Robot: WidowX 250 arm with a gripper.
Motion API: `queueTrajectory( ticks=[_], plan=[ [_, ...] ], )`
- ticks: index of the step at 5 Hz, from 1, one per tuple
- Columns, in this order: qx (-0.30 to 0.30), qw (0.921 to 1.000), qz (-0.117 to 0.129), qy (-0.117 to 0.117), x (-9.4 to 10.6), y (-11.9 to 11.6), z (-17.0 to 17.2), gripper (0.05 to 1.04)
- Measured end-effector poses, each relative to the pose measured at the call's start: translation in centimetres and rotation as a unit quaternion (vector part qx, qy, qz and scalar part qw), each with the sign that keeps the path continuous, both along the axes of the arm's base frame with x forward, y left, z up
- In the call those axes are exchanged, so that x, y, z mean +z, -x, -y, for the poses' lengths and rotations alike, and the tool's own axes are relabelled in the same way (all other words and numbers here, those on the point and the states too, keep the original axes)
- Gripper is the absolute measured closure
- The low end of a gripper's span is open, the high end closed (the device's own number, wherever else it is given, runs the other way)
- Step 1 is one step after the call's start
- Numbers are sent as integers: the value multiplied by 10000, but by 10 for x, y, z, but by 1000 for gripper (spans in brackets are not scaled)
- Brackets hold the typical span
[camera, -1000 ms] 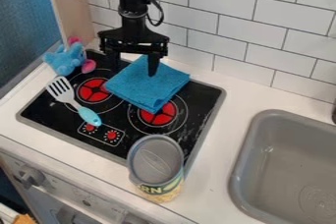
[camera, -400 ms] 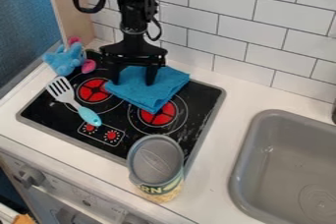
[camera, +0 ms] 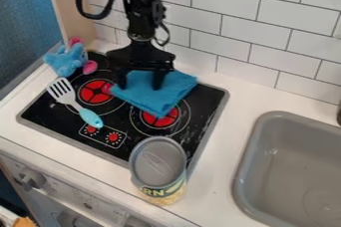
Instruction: Put the blue cloth to the right side of the stove
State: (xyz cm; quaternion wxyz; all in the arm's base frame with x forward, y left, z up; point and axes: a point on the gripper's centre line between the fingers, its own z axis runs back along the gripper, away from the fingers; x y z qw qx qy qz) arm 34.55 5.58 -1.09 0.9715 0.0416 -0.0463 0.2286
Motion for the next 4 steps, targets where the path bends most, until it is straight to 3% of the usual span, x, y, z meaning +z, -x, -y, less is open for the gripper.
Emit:
queueTrajectory(
  ticks=[2,4],
  plan=[
    [-696,9972,55,269,-1,7,64,85],
    [-1593,9868,-9,283,-4,24,113,85]
  ],
)
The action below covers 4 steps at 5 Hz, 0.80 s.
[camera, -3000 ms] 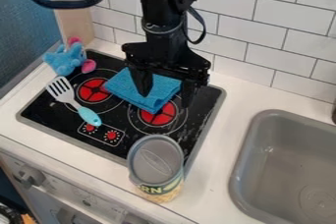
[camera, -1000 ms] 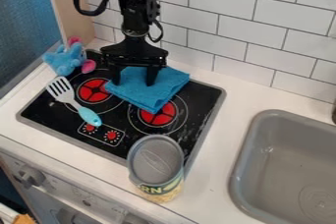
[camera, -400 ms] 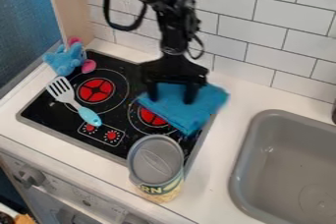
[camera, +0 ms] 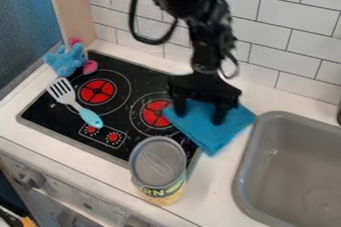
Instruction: Put the blue cloth to the right side of the stove
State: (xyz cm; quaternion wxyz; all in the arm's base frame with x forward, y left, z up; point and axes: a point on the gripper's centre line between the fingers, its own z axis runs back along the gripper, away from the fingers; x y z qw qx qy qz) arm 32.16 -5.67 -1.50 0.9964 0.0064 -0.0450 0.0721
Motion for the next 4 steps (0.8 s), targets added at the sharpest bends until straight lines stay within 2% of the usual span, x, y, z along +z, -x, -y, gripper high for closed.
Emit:
queueTrajectory(
  ticks=[3,4],
  plan=[
    [60,10000,-51,46,5,1,-6,84],
    [168,9998,24,59,19,3,-15,84]
  ],
)
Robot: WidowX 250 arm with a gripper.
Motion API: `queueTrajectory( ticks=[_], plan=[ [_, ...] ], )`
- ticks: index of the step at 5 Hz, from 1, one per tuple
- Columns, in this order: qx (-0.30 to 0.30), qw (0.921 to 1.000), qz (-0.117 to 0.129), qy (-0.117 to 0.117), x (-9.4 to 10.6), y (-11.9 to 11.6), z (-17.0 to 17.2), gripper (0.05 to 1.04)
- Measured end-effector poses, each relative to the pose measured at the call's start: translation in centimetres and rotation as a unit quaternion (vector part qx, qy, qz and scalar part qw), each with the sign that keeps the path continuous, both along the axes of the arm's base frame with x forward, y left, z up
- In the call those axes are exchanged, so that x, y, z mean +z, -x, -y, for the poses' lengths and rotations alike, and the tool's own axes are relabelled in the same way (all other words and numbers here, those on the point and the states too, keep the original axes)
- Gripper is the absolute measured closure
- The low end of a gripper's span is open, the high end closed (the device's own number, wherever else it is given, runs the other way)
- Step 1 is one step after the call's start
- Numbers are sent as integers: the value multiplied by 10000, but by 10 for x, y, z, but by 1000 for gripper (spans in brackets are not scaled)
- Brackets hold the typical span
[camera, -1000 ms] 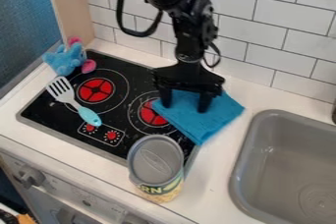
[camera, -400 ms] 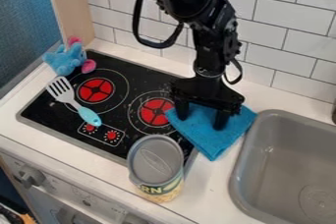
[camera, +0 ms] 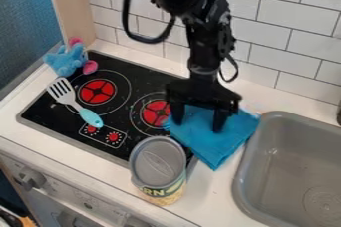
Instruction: Put the blue cloth to the right side of the stove
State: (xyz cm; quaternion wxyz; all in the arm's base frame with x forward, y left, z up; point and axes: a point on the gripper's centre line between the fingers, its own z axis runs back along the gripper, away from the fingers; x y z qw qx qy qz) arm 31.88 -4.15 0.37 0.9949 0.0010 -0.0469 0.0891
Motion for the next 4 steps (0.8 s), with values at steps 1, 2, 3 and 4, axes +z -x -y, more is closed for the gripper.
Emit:
queueTrajectory(
  ticks=[1,2,3,4],
  plan=[
    [-48,9997,253,3,28,1,-4,84],
    [-2,9984,555,101,53,5,-9,84],
    [-45,9966,822,34,72,8,-16,84],
    [-34,9965,831,27,73,8,-17,84]
  ],
)
